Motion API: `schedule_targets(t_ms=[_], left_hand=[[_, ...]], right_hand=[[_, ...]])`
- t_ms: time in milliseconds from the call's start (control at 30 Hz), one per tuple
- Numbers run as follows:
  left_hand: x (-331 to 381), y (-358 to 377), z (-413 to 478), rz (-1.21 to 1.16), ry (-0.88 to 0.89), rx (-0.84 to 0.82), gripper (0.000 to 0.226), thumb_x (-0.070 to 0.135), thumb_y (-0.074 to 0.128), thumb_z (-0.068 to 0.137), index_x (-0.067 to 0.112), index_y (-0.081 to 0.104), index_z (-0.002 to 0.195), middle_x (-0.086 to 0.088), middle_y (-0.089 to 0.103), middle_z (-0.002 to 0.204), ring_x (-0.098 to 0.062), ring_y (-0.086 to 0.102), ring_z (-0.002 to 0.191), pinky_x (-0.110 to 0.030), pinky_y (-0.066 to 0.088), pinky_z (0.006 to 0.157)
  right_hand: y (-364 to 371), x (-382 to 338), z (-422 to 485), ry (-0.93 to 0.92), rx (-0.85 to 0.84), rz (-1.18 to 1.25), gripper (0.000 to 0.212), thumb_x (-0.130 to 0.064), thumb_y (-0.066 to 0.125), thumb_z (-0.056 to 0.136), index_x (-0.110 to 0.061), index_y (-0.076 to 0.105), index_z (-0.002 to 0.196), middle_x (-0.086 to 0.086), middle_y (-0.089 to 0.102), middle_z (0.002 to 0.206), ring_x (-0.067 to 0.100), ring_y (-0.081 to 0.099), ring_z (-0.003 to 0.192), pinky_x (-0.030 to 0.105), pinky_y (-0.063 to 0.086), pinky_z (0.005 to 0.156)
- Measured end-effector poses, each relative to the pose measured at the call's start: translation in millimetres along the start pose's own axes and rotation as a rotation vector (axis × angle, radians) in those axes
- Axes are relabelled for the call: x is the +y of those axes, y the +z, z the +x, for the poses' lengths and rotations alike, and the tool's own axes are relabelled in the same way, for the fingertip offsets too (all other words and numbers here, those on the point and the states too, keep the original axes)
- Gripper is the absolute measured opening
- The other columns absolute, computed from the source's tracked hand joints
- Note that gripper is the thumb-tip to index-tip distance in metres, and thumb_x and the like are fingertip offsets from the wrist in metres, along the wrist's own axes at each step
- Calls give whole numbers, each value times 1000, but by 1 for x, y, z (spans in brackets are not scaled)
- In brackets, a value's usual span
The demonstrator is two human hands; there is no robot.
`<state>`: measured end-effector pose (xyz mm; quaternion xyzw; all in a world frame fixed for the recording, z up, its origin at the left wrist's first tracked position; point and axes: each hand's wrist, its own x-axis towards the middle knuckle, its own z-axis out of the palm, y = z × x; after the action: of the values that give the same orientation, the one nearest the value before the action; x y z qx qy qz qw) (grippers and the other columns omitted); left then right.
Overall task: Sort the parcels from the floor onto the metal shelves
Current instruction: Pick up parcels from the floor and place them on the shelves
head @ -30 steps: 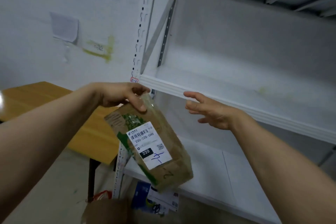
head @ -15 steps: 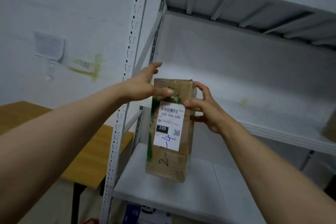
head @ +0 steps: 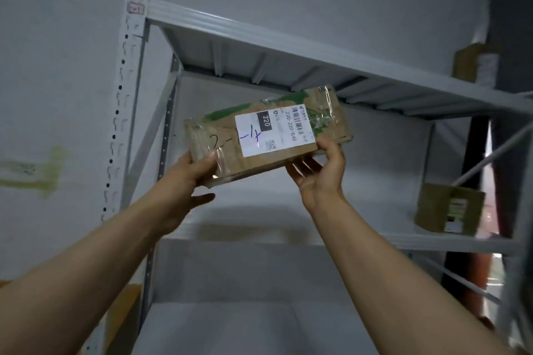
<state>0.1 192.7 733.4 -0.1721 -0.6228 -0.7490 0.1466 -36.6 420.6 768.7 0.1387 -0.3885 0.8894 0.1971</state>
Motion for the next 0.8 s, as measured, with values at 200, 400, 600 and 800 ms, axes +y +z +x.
schedule_targets(t_ms=[200,400,600,800], left_hand=[[33,49,51,-15,242,-29,31,27,58,98,35,51,127,17,70,109,-10,62,108,-40,48,98],[39,116,94,55,478,-2,63,19,71,88,28,26,131,2,52,131,-4,58,111,-23,49,90],[30,203,142,230,681,32,86,17,76,82,33,23,148,1,28,147,-10,46,124,-32,37,111],[34,288,214,425,963,49,90,20,71,87,36,12,152,4,28,151,-15,39,136,-43,33,115]], right_hand=[[-5,-51,30,-232,26,-103,70,-38,73,70,-25,47,134,2,50,133,17,53,121,46,61,83],[-42,-103,68,-514,103,-320,56,-47,69,74,-35,45,124,-13,55,126,-1,58,107,35,56,89],[-81,-153,134,-668,96,-318,47,-38,65,93,-41,38,131,-12,58,130,8,59,118,37,55,89],[-121,-223,222,-763,90,-311,53,-37,65,94,-33,37,138,-13,59,127,9,61,116,41,56,93]])
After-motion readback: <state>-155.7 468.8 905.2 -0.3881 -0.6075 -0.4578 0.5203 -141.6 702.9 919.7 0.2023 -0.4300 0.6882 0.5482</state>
